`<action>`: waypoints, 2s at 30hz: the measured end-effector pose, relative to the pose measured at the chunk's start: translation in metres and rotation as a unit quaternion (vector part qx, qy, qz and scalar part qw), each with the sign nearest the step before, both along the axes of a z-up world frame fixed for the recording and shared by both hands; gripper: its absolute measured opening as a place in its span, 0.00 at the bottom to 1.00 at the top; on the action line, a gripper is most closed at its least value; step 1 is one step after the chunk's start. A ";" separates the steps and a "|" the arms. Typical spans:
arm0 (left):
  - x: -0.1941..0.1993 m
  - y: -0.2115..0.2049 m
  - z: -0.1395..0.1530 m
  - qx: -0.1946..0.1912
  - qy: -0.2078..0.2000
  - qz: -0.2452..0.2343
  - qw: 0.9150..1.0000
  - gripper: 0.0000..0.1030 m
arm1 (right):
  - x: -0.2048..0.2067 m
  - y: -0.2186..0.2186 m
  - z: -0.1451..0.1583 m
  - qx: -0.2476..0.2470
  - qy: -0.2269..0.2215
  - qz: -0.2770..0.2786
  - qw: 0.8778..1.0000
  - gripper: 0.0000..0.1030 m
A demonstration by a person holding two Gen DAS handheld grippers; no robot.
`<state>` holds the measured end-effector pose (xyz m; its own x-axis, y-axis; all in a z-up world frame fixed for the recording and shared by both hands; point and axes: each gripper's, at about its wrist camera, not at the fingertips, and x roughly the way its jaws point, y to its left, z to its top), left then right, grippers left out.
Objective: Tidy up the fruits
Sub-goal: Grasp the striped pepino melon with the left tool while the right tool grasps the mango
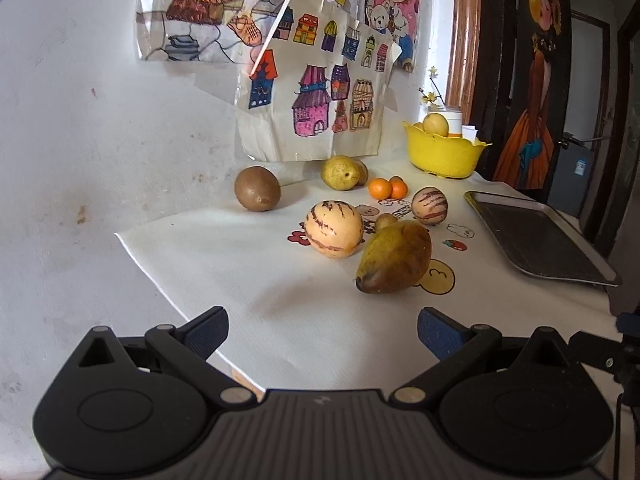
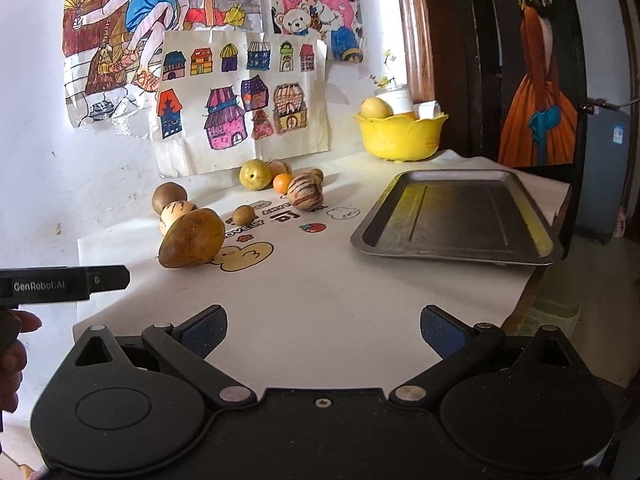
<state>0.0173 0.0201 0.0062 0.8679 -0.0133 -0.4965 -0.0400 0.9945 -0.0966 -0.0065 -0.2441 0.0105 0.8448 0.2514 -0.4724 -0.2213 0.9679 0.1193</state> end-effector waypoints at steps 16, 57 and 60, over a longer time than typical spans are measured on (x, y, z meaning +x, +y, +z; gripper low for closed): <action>0.080 0.041 0.030 -0.065 0.026 -0.031 0.997 1.00 | 0.048 0.054 0.032 -0.084 0.002 0.195 0.977 1.00; 0.183 0.059 0.002 -0.191 0.165 -0.076 0.965 0.58 | 0.145 0.152 0.005 -0.099 0.048 0.253 0.961 0.86; 0.183 0.055 0.003 -0.182 0.165 -0.075 0.967 0.56 | 0.144 0.154 0.005 -0.109 0.037 0.253 0.961 0.84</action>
<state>0.2006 0.0748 0.0089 0.6384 -0.3519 -0.6846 0.0131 0.8942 -0.4474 0.1371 -0.0902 0.0156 0.6017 0.5100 -0.6147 -0.6691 0.7421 -0.0393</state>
